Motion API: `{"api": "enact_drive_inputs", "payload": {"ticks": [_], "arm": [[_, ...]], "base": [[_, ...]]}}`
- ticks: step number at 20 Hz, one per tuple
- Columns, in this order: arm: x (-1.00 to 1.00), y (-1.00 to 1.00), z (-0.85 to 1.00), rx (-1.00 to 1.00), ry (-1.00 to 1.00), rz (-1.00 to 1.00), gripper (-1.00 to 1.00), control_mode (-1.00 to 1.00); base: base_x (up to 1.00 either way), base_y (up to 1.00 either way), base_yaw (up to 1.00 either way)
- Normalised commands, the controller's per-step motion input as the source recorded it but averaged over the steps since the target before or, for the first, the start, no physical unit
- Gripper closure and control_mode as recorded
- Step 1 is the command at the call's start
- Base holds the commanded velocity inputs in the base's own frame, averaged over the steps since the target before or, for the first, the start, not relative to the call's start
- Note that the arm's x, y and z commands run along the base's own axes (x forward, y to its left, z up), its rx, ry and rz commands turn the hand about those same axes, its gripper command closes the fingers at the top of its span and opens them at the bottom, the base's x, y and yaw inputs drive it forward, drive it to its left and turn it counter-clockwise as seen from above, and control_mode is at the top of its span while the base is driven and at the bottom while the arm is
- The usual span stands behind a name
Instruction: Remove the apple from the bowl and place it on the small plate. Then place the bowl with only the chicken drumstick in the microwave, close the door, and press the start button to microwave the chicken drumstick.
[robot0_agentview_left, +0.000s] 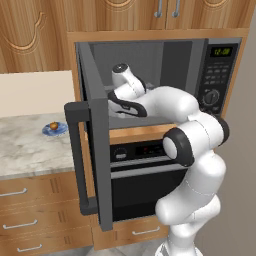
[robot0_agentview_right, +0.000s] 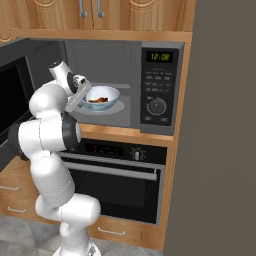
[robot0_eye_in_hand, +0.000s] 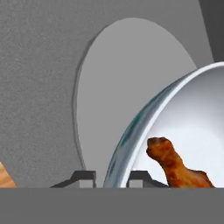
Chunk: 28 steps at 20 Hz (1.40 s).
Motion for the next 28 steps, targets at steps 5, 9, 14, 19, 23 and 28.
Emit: {"api": "enact_drive_inputs", "payload": {"ticks": [5,9,14,19,23,28], "arm": [[0.00,-0.12,0.00,0.00,-0.05,0.00,-1.00,-1.00],[-0.34,-0.26,0.22,0.02,-0.13,0.00,-1.00,-1.00],[-0.73,-0.31,0.25,0.08,-0.14,0.00,-1.00,-1.00],[-0.97,-0.58,0.12,0.06,-0.15,0.00,-1.00,-1.00],[-1.00,-0.52,0.03,0.06,-0.16,-0.03,-1.00,-1.00],[-1.00,-0.29,0.14,0.04,-0.11,-0.03,-1.00,-1.00]], "base": [[0.00,0.00,0.00],[0.00,0.00,0.00],[0.00,0.00,0.00],[0.00,0.00,0.00],[0.00,0.00,0.00],[0.00,0.00,0.00]]}}
